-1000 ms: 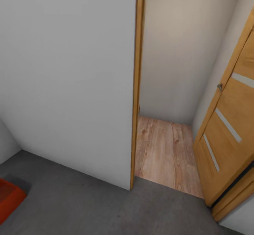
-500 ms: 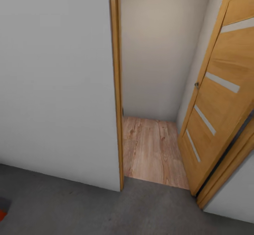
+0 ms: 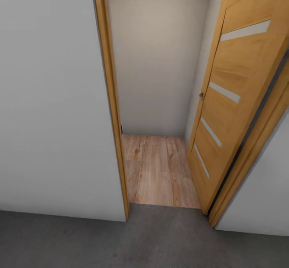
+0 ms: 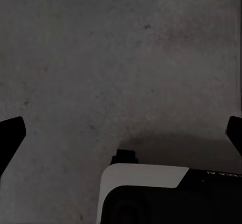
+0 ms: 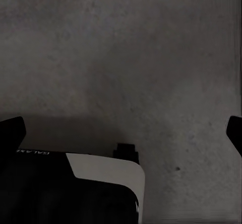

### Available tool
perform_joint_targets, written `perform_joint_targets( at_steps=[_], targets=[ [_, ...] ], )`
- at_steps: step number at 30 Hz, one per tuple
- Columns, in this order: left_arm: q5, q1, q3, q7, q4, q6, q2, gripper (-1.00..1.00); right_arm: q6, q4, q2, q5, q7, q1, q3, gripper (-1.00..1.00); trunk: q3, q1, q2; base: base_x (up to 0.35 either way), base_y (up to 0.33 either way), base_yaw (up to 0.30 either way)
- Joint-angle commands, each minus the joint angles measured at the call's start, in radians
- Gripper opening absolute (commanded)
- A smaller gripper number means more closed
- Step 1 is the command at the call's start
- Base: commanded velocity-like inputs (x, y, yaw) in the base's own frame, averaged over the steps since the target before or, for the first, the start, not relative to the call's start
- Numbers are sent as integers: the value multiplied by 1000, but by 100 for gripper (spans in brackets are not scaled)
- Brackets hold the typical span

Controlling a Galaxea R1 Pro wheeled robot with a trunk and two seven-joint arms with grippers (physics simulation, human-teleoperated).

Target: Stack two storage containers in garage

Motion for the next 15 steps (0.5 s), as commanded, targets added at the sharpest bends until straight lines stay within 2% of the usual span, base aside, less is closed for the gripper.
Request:
perform_joint_targets(
  at_steps=[1, 15],
  targets=[
    [-4, -2, 8, 1, 4, -7, 1, 100, -8, 5, 0, -1, 3, -2, 5, 100, 2, -4, 6, 0, 0, -274],
    [-4, -2, 11, 1, 4, -7, 1, 100, -8, 5, 0, 0, 3, -2, 5, 100, 52, -57, 104, 0, 0, -274]
  ],
)
